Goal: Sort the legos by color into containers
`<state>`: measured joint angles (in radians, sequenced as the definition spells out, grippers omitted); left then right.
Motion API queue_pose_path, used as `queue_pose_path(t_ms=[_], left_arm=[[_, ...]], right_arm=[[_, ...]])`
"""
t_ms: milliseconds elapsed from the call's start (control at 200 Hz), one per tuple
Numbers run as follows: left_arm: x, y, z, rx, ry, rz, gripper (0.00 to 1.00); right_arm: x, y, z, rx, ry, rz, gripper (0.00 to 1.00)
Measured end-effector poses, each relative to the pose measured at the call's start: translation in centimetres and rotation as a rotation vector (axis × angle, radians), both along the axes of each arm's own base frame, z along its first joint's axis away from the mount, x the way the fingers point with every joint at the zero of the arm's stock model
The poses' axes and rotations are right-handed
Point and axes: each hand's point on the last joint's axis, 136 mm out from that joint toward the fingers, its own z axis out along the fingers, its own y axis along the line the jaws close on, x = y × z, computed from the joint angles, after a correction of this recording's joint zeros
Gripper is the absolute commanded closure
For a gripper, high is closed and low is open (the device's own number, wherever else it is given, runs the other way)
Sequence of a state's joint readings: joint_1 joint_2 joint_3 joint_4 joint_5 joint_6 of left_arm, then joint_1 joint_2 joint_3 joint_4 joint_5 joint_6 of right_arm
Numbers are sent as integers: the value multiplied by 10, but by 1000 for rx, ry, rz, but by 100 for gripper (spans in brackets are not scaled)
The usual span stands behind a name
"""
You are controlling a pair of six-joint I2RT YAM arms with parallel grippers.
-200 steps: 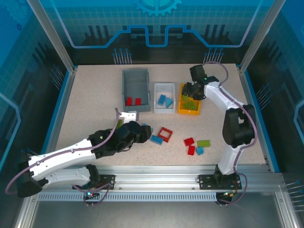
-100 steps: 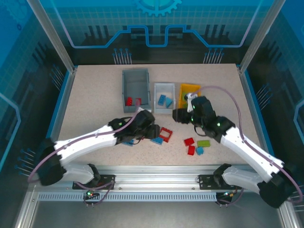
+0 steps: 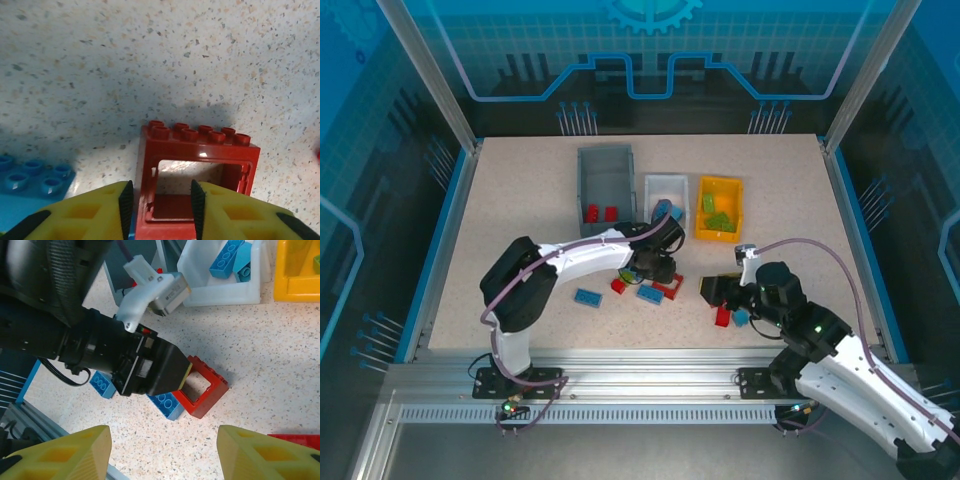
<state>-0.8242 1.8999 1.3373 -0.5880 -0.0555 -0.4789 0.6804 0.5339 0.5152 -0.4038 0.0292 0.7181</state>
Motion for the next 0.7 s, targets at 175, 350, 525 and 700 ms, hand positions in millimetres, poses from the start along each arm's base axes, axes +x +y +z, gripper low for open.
queue_pose_path(t_ms=[175,350,525,700], left_arm=[[-3,0,-12,20,29,-15,71],[-4,2,-19,35,41,-17,80],[-1,2,-18,40,28,-13,89],[11,13,13,56,-32,25,91]], right_arm=[[0,0,-5,-2,25,-8,41],[2,1,-12,-23,52,-8,41],[2,2,-13,-27,55,-8,41],[7,8,-7,-52,47,14,43]])
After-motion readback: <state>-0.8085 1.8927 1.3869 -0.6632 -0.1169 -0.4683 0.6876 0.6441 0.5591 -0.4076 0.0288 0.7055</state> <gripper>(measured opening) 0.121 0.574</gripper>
